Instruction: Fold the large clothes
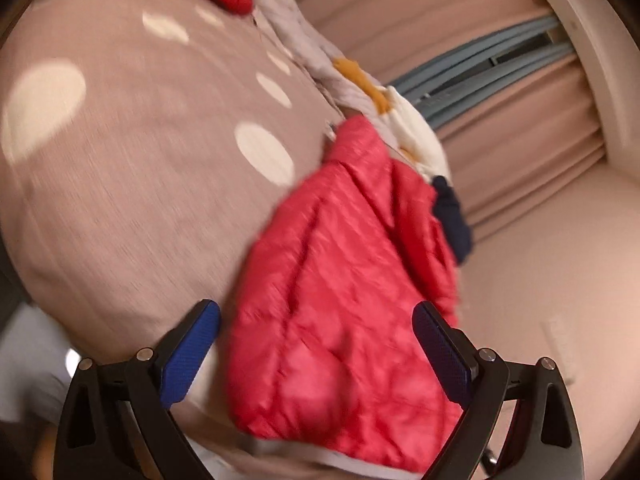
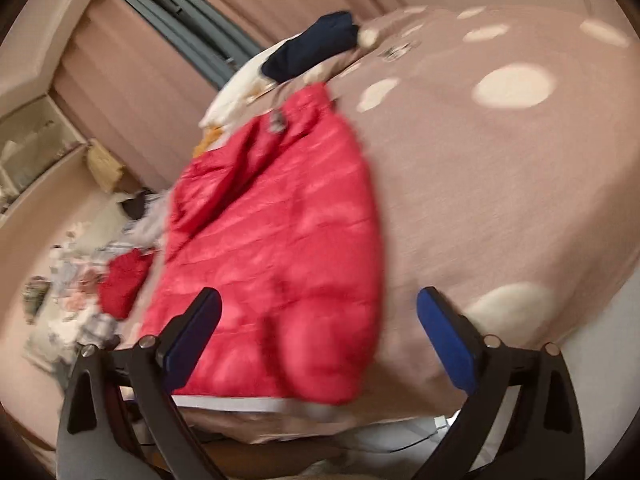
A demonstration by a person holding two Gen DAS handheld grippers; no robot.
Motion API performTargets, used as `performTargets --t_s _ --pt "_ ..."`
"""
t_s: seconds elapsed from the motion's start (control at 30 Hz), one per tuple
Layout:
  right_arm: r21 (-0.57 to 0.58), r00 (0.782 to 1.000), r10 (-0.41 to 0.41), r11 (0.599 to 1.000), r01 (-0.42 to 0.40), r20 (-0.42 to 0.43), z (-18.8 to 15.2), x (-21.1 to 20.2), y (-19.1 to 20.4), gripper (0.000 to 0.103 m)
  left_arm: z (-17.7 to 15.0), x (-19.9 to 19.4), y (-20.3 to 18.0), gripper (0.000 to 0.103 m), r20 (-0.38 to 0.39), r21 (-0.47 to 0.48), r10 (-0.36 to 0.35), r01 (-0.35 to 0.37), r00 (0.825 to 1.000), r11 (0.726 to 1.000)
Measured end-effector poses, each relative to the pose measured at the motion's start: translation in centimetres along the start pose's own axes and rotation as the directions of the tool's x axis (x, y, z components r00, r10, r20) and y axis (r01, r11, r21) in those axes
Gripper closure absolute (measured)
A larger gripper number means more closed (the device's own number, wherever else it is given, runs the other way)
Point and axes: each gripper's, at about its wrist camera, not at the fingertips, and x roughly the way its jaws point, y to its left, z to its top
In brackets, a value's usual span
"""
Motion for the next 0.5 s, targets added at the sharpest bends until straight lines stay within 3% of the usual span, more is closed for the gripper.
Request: performTargets --t_s 0.23,0.3,0.37,0.5 --pt "0.100 0.988 0.139 0.986 -0.131 -0.073 -1.6 3.1 2.5 0.000 -1.8 1.3 -1.3 0.008 -0.117 0.020 -0.095 0.098 0.989 0.995" --pt "0.116 0.980 0.173 0.980 -0.161 -0.098 -2.0 3.6 3.1 0.000 -2.2 2.3 -1.0 0.008 -0.186 -0.068 -0.219 0.210 0.958 0.975" --pt "0.126 0.975 0.191 0.976 -0.176 -0.112 -2.3 4.1 3.6 0.000 -2.4 3.0 -0.6 0.008 -0.214 -0.134 -0.290 0.266 0.933 0.955" --pt "0.068 0.982 0.155 0.987 -0.148 -0.109 -2.2 4.5 4.7 0.000 -1.9 3.1 -0.7 0.010 -0.208 -0.123 -0.272 0.251 0.940 0.960"
